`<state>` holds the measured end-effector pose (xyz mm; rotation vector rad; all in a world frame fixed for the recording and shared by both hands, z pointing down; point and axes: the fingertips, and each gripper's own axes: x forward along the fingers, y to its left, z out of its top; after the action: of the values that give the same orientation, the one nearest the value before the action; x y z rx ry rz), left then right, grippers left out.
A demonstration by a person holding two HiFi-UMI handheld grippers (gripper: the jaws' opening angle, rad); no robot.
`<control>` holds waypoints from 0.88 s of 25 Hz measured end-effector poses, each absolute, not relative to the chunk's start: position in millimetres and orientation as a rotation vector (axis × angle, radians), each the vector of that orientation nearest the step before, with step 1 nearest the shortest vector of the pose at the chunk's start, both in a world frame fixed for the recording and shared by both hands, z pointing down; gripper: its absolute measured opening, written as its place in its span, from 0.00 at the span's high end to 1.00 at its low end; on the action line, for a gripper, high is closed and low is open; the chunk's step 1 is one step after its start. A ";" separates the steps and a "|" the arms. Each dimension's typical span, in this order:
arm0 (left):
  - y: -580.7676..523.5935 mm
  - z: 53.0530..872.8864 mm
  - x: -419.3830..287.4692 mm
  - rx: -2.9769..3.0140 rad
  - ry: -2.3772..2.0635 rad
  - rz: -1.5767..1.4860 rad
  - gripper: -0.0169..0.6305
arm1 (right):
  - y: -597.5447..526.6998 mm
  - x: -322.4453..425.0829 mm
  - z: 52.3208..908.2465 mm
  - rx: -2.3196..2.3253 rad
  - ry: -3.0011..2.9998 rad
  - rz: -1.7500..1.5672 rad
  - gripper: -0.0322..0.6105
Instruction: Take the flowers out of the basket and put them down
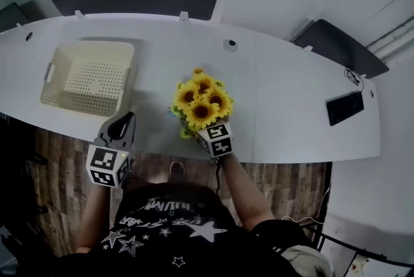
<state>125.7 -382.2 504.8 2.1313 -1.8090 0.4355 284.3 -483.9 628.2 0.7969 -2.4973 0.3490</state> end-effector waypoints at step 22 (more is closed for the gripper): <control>-382.3 519.9 147.2 2.157 -1.707 0.454 0.95 | -467.5 275.9 632.2 0.751 -2.522 0.228 0.12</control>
<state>147.2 -382.3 519.9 2.1569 -1.7070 0.4539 275.9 -467.5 632.2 0.7507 -2.5217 0.2276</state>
